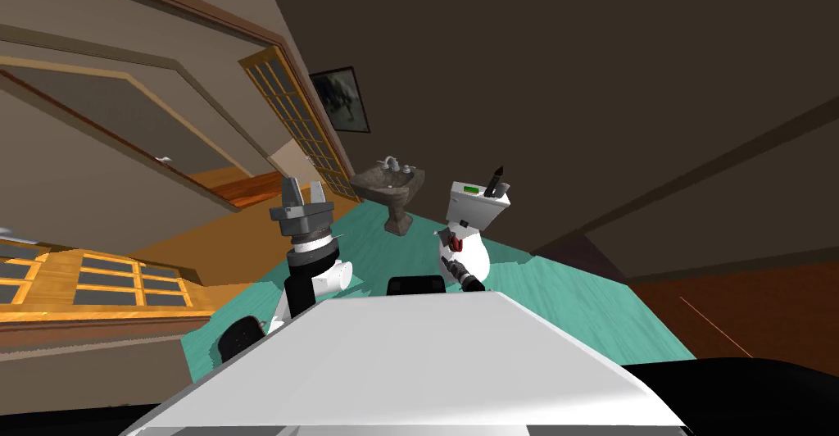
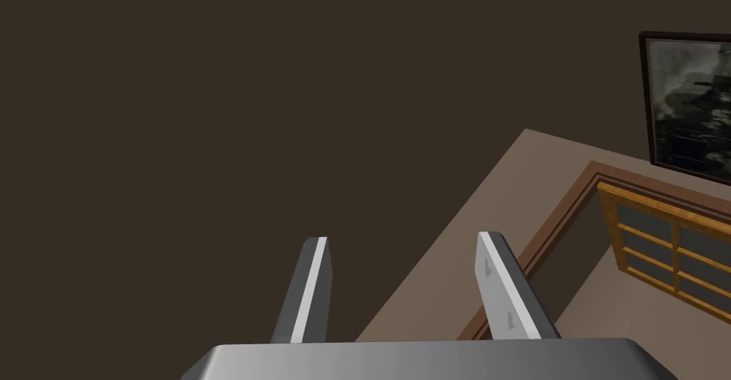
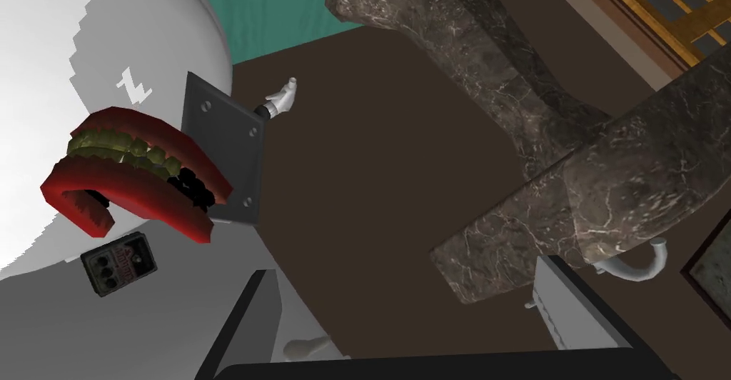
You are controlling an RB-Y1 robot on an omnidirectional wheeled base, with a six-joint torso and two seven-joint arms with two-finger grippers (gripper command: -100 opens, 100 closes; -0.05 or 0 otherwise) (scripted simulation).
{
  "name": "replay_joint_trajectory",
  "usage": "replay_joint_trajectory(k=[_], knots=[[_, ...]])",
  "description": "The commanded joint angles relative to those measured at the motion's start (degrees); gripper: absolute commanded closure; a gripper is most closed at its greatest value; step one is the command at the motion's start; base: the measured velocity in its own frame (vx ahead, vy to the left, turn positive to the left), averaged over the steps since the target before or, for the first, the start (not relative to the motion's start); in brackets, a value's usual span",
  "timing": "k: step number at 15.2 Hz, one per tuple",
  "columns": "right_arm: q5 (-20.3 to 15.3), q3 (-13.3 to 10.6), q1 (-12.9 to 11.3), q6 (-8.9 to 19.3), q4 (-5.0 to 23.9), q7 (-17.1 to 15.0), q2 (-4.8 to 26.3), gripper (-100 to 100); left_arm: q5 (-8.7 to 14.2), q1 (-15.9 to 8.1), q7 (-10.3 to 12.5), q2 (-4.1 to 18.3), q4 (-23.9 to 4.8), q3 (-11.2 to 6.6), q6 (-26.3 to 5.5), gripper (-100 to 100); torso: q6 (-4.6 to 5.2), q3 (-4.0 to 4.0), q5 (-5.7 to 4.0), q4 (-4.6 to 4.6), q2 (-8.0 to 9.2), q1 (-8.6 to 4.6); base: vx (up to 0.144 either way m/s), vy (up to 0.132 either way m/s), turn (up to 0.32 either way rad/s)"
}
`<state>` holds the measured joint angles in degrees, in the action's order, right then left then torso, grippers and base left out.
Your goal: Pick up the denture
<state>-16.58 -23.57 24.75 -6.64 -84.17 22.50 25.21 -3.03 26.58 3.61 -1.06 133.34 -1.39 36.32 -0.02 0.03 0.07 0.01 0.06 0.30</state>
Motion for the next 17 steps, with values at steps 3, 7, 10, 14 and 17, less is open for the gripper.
replay_joint_trajectory(k=[3, 7, 10, 14, 17], knots=[[-0.65, -1.38, -0.35, 1.2, 3.99, 1.25, 0.75, -100, 0.0, 0.0, 0.0, 0.0, 0.0, 0.0, 0.0, 0, 0.0, -0.02, 0.0, -0.01, -0.03, -0.05, 0.01, 0.059, 0.123], [-1.97, -3.54, -0.67, 3.23, 9.23, 3.11, 1.82, -100, 0.0, 0.0, 0.0, 0.0, 0.0, 0.0, 0.0, 0, 0.01, -0.06, 0.01, -0.02, -0.1, -0.01, 0.027, 0.072, 0.153], [-2.46, -4.18, -0.76, 3.76, 11.1, 3.67, 2.21, -100, 0.0, 0.01, 0.0, 0.0, 0.0, -0.01, 0.0, 0, 0.03, -0.08, -0.01, -0.03, -0.13, -0.1, 0.038, 0.044, 0.077], [-3.49, -5.3, -0.94, 4.6, 15.55, 4.67, 3.04, -100, 0.0, 0.01, 0.0, 0.0, 0.0, -0.01, 0.0, 0, 0.01, -0.13, -0.03, -0.04, -0.23, -0.17, 0.061, 0.034, 0.117], [-4.04, -5.79, -1.03, 4.89, 17.48, 5.12, 3.48, -100, 0.0, 0.01, 0.0, 0.0, 0.0, 0.0, 0.0, 0, 0.0, -0.18, -0.02, -0.07, -0.32, -0.16, 0.078, 0.036, 0.125]])
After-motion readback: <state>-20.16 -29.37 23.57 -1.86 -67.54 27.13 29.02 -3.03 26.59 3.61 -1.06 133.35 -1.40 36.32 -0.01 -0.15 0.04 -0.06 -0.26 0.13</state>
